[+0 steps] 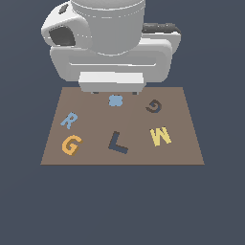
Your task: Insert a designated object into the corresponding slot on a board.
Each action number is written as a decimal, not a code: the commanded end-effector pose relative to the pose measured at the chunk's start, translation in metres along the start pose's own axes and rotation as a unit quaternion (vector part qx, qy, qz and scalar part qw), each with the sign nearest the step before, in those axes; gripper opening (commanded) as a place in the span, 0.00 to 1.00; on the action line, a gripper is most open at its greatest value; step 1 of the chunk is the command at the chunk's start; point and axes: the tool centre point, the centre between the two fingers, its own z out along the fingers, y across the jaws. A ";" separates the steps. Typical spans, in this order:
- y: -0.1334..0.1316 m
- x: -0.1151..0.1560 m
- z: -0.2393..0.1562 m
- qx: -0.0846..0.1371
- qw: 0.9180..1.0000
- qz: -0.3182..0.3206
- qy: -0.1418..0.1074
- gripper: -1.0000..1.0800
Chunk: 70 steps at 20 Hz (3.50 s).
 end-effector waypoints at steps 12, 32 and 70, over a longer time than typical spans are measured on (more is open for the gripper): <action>0.018 0.017 0.021 -0.001 0.999 0.035 -0.002 0.96; 0.122 0.079 0.122 -0.002 0.978 0.210 -0.011 0.96; 0.138 0.084 0.154 -0.002 0.972 0.233 -0.012 0.00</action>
